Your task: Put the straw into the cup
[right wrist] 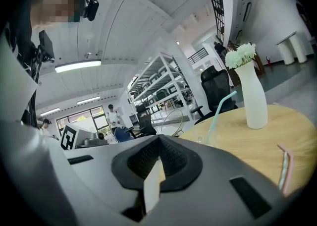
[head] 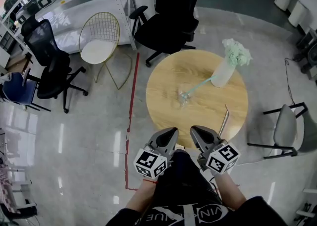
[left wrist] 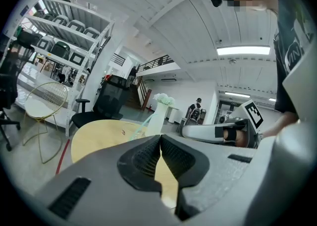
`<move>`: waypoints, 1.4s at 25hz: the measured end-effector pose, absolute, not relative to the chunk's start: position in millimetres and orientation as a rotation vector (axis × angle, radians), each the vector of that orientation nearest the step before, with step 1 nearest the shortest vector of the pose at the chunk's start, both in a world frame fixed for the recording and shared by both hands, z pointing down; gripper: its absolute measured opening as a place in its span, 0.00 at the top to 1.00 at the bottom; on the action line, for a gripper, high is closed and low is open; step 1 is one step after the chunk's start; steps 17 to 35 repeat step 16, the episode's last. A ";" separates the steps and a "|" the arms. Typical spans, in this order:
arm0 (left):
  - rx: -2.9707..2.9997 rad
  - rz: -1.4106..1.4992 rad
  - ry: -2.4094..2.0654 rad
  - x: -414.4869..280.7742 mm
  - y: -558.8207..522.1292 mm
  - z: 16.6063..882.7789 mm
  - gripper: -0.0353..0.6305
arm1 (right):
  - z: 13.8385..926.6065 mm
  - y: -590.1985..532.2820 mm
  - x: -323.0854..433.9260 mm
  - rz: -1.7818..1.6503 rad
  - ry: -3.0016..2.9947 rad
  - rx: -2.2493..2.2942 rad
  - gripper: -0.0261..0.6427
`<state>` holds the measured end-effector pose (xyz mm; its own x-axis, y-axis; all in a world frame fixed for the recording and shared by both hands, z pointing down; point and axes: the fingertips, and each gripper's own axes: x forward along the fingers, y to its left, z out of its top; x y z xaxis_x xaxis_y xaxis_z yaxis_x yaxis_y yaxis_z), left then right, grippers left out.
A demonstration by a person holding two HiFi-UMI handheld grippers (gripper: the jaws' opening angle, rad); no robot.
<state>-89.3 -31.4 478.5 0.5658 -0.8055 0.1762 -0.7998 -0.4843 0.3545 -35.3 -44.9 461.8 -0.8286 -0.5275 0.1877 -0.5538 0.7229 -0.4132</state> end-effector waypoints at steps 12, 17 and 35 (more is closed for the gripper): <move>2.415 -0.024 -1.310 -71.0 -3.9 485.6 0.93 | 472.3 -14.0 -12.4 0.714 -2.862 0.904 0.96; 2.426 -0.018 -1.298 -63.4 9.2 481.7 0.93 | 472.4 2.0 -6.4 0.713 -2.856 0.902 0.96; 2.426 -0.018 -1.298 -63.4 9.2 481.7 0.93 | 472.4 2.0 -6.4 0.713 -2.856 0.902 0.96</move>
